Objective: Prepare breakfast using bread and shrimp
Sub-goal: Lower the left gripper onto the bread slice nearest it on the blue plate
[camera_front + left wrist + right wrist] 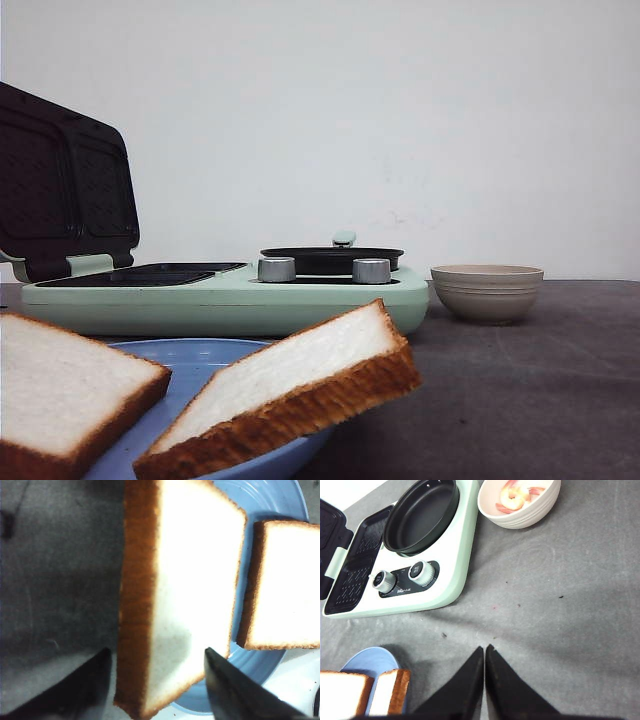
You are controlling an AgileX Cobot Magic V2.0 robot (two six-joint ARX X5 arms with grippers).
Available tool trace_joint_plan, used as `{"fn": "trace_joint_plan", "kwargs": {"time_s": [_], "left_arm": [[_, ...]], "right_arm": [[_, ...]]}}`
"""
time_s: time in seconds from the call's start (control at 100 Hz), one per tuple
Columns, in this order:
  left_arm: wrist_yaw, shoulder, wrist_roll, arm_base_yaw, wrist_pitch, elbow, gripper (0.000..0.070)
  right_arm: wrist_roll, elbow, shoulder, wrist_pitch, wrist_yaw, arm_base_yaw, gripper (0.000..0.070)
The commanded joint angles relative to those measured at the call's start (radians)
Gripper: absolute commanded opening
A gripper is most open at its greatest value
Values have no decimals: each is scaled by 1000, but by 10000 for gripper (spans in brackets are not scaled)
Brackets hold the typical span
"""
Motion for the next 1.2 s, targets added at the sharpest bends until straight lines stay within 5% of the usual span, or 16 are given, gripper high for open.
{"fn": "trace_joint_plan", "kwargs": {"time_s": [0.0, 0.15, 1.19], "left_arm": [[-4, 10, -1, -7, 8, 14, 174], [-4, 10, 3, -13, 21, 14, 0], [-49, -93, 21, -13, 71, 15, 3]], "right_arm": [[8, 15, 3, 15, -3, 0, 0], [8, 15, 3, 15, -3, 0, 0], [7, 15, 3, 14, -3, 0, 0]]}}
